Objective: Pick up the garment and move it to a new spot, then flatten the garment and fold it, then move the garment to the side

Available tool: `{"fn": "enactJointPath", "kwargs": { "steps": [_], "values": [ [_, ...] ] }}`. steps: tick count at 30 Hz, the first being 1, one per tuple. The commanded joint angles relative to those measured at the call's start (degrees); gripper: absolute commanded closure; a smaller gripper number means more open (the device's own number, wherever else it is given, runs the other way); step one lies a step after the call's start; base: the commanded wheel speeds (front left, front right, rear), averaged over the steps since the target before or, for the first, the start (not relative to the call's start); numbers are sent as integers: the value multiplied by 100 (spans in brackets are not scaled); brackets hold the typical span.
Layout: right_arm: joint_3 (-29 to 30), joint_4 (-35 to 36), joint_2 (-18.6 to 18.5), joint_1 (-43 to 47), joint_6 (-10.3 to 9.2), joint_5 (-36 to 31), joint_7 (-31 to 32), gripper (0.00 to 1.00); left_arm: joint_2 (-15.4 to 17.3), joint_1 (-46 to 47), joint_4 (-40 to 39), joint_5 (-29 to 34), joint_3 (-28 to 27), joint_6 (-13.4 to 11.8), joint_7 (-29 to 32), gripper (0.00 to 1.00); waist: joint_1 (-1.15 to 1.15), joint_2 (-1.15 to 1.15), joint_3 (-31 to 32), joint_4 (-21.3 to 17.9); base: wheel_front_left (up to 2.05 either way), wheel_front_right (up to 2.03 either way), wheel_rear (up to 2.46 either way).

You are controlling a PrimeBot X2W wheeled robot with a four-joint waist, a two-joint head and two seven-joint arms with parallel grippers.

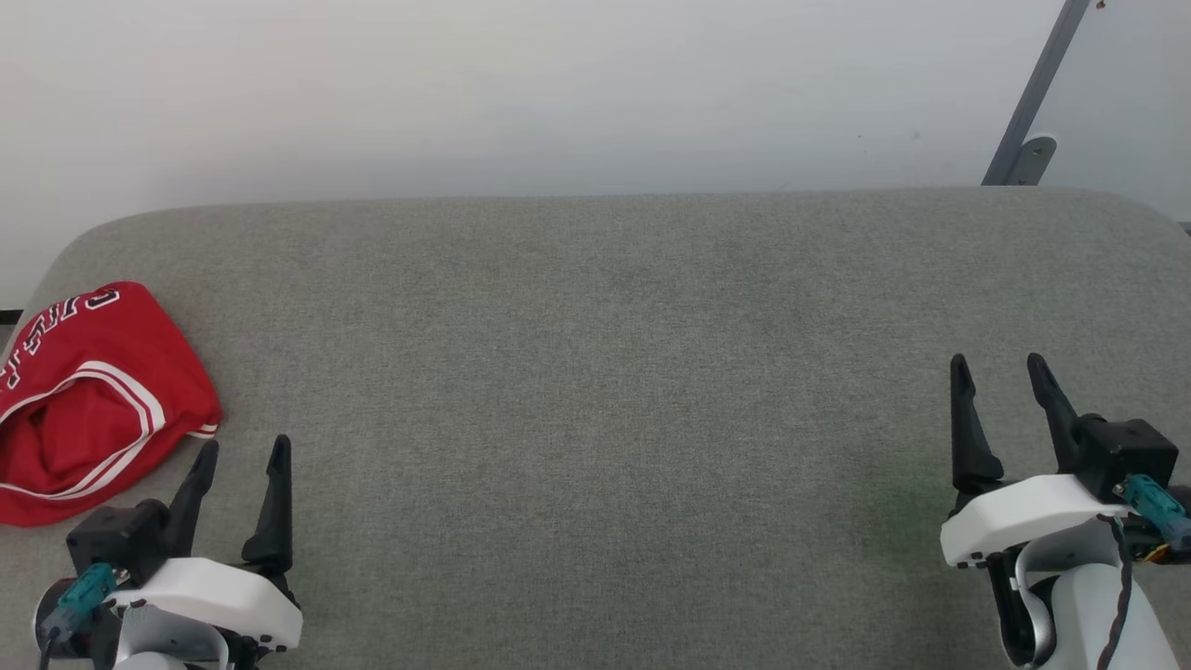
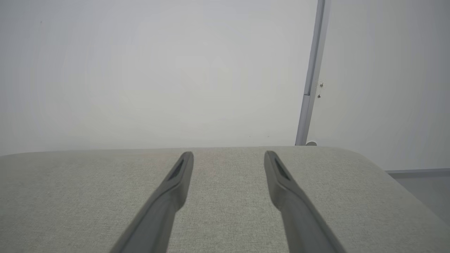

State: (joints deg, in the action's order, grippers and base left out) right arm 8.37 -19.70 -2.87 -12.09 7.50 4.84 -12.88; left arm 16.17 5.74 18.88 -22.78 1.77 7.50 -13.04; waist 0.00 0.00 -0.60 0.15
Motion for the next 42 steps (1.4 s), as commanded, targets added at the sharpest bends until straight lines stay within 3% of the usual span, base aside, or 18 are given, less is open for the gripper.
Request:
{"fn": "enactJointPath", "kwargs": {
  "steps": [1, 16, 23, 31, 36, 42],
  "values": [
    [12, 42, -1, -38, -2, -84, -57, 0, 45, 88, -47, 133, 12, -2, -29, 0, 0, 0, -1, 2, 0, 0, 0],
    [83, 28, -5, -22, -2, -491, -216, 0, 189, 95, -35, 243, 138, -2, -199, 0, 0, 0, -59, 3, 0, 0, 0],
    [91, -88, -5, -64, -2, 29, -241, 0, 161, 122, 33, 141, 136, -2, -228, 0, 0, 0, -78, 59, 0, 0, 0],
    [22, -237, -6, -130, -2, 88, -240, 0, 198, 146, 41, 79, 138, -2, -228, 0, 0, 0, -103, 106, 0, 0, 0],
    [-178, -332, -2, -145, -2, 343, -240, 0, 152, 198, 181, 152, 22, -2, -225, 0, 0, 0, -119, 337, 0, 0, 0],
    [-601, -481, -3, -214, -2, 655, -240, 0, 68, 204, 270, 293, -187, -2, -224, 0, 0, 0, -119, 897, 0, 0, 0]
  ]
}}
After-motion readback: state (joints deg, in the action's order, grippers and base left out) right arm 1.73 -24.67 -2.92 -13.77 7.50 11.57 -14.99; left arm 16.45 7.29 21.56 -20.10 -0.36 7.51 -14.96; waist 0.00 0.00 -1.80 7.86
